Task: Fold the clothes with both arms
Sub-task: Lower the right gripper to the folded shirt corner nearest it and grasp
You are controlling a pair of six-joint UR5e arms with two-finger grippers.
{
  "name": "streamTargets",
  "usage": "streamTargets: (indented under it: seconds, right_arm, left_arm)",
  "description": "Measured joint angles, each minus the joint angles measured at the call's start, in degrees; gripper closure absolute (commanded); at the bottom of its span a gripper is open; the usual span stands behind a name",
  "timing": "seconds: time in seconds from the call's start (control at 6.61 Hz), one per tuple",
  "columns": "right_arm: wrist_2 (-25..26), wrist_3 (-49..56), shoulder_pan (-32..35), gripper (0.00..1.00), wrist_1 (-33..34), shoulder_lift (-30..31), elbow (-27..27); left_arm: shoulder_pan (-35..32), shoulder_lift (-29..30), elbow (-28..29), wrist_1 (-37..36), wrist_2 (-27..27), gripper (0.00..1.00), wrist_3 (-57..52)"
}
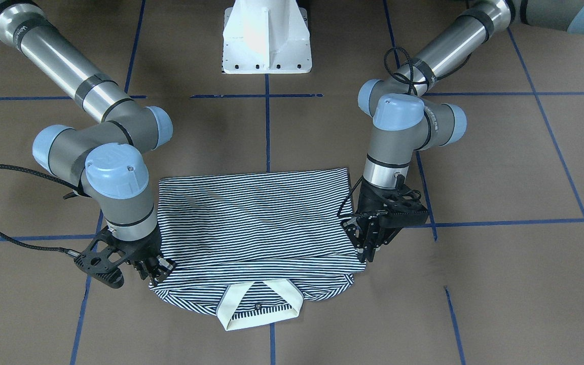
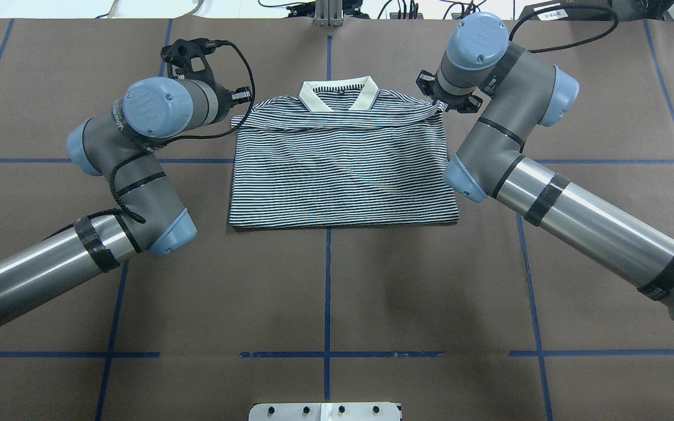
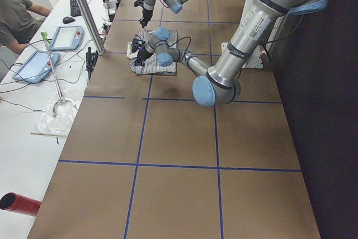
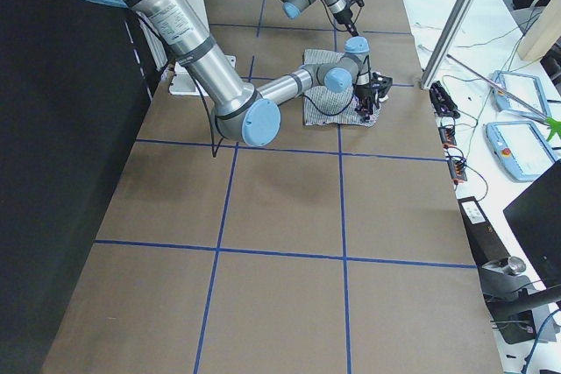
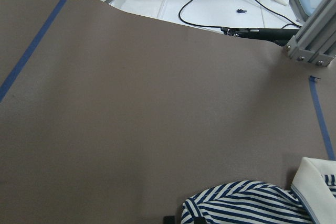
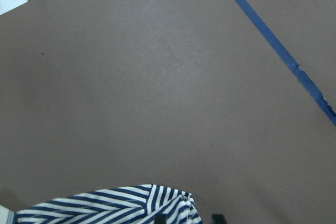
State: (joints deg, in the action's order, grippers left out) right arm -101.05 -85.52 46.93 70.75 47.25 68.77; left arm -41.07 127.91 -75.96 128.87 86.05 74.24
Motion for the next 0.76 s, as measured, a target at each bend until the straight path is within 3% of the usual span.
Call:
streamTargets:
  seconds: [0.3, 0.45, 0.76]
  right_arm:
    - [-0.32, -0.04, 0.25, 0.36, -0.1, 0.48, 1.32]
    - [-0.93, -0.22, 0.12, 0.34, -0.08, 2.14, 4.62]
    - [-2.64, -3.84, -3.29, 0.3, 0.14, 12.11, 18.39]
  left_arm:
    - [-0.69, -0.16, -1.29, 2.81, 1.34, 0.74, 0.03]
    - [-1.14, -0.48, -3.1, 3.17, 3.71, 0.74, 0.27]
    - [-1.55, -1.25, -5.26, 3.3, 5.96, 0.74, 0.58]
